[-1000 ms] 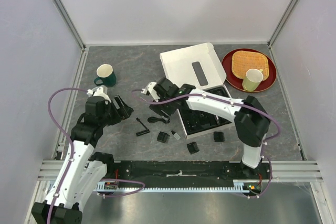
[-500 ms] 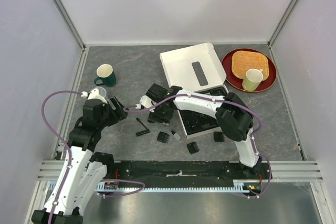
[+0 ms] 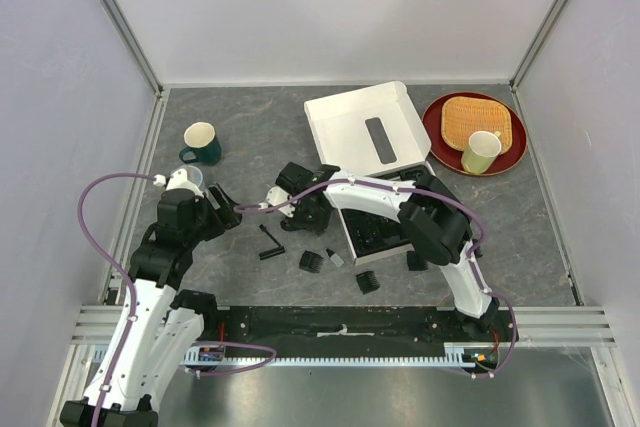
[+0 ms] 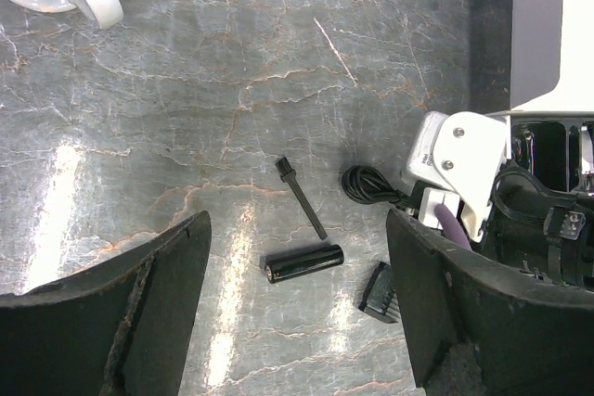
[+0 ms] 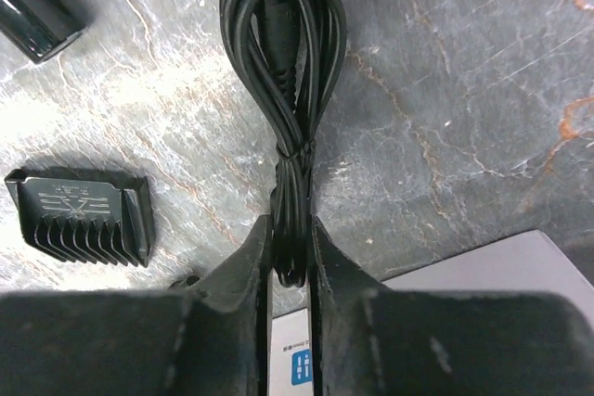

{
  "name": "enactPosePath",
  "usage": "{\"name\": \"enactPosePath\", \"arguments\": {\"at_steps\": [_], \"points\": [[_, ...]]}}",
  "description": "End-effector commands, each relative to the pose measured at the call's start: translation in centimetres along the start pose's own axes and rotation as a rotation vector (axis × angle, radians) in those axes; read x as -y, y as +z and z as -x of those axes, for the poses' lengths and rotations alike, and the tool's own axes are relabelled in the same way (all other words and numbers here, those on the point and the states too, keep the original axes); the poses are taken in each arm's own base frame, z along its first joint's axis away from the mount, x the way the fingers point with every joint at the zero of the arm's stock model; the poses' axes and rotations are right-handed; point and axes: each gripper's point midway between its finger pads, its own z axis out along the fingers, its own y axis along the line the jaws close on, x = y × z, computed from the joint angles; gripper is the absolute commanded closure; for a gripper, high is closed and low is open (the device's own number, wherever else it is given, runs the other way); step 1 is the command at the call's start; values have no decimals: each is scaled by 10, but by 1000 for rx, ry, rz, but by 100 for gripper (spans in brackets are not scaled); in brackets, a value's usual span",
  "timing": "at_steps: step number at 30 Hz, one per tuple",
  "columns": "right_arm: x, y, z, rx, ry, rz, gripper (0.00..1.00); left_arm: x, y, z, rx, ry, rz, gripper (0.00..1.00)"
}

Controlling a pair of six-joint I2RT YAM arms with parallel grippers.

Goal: Sort the hair-cutting tools

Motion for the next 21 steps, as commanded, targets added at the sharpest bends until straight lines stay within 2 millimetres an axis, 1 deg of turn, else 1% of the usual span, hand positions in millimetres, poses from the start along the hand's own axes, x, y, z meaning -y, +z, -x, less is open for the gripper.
{"name": "enactPosePath", "arguments": {"at_steps": [1,4,5,7,8,9,10,11,12,13,14,15,16,17,18,20,21], "points": [[10,-16,20,63,-6,-51,87,9,-7,17,54,-19,-19,18],[17,-29,30,100,14,-92,93,7,-8,18,61,-19,-9,18],[21,-42,38,131,22,-117,95,6,-9,19,66,-19,-7,18],[21,-58,45,170,31,-127,96,6,-11,21,79,-23,-6,18],[20,-73,48,207,30,-136,96,6,-11,21,83,-25,-7,18],[21,-81,52,236,30,-148,96,5,-12,21,87,-27,-6,18],[21,-88,53,253,33,-155,97,5,-13,22,95,-27,-6,18],[21,-101,54,280,33,-165,97,5,-13,22,97,-28,-5,18],[21,-109,55,297,35,-177,97,5,-13,22,96,-30,-7,18],[24,-121,55,317,40,-204,97,5,-13,23,99,-29,-8,18],[25,-125,50,313,45,-222,97,5,-13,22,96,-29,-7,18],[32,-130,45,304,54,-264,97,5,-13,22,95,-29,-6,18],[35,-141,41,312,65,-303,96,5,-12,21,91,-28,-7,18],[37,-140,32,293,79,-326,96,5,-13,22,93,-29,-8,18],[46,-145,23,273,101,-380,96,5,-12,21,91,-30,-9,18],[51,-151,8,256,145,-413,95,6,-12,20,84,-29,-13,18],[58,-154,0,246,170,-432,95,6,-11,20,83,-29,-13,18]]}}
